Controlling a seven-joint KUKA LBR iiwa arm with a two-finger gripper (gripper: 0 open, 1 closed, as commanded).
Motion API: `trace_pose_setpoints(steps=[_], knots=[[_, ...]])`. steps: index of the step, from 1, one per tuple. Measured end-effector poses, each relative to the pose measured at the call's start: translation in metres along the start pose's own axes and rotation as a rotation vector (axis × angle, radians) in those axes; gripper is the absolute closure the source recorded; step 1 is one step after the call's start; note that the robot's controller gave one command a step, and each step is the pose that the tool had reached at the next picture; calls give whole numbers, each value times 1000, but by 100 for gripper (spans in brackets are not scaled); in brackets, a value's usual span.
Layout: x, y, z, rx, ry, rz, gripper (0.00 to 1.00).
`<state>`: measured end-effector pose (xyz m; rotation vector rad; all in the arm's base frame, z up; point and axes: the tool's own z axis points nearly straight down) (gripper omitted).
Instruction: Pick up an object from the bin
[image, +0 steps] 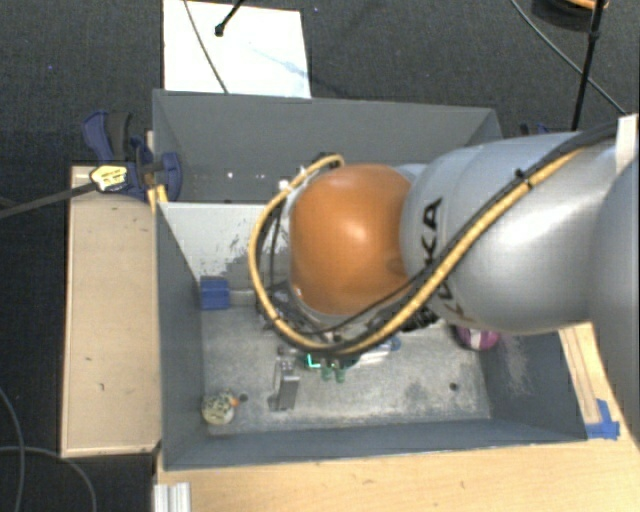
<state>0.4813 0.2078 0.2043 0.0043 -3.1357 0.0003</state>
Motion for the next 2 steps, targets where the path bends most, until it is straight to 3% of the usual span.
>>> trace_pose_setpoints(steps=[1, 2], knots=[[-7, 37, 139, 1, -1, 85, 0], [-9, 35, 134, -1, -6, 92, 100]])
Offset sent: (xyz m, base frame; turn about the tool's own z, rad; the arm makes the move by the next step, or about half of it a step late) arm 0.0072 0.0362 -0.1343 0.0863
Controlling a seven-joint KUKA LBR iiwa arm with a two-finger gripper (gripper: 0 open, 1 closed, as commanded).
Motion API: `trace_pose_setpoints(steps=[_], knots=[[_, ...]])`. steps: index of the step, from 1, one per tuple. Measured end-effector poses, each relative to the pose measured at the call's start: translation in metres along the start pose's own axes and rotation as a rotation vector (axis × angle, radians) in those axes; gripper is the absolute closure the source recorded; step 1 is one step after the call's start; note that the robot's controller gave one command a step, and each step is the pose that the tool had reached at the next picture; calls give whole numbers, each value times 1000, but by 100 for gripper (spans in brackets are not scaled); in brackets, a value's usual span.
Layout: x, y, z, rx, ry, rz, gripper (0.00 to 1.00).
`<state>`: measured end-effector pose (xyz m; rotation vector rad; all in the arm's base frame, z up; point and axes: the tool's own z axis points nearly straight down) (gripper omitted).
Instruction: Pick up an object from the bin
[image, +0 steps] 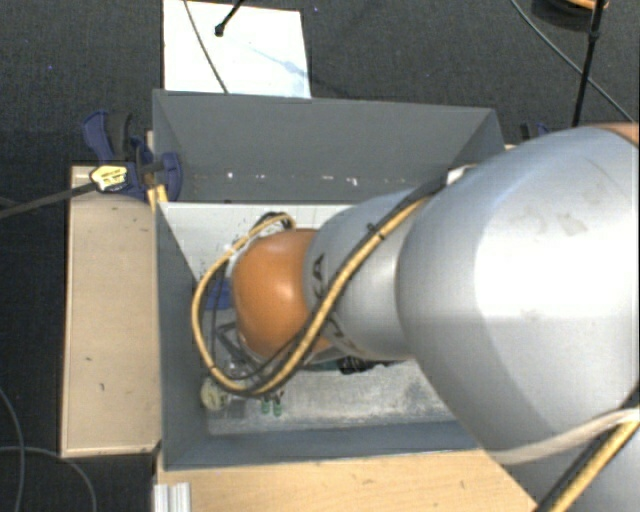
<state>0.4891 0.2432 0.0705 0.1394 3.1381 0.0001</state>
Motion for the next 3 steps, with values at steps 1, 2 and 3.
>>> trace_pose_setpoints(steps=[1, 2, 3], knots=[[-6, 12, -61, -4, -5, 108, 100], [-15, 7, -106, -4, -5, 114, 100], [-1, 9, -169, -5, -6, 98, 100]])
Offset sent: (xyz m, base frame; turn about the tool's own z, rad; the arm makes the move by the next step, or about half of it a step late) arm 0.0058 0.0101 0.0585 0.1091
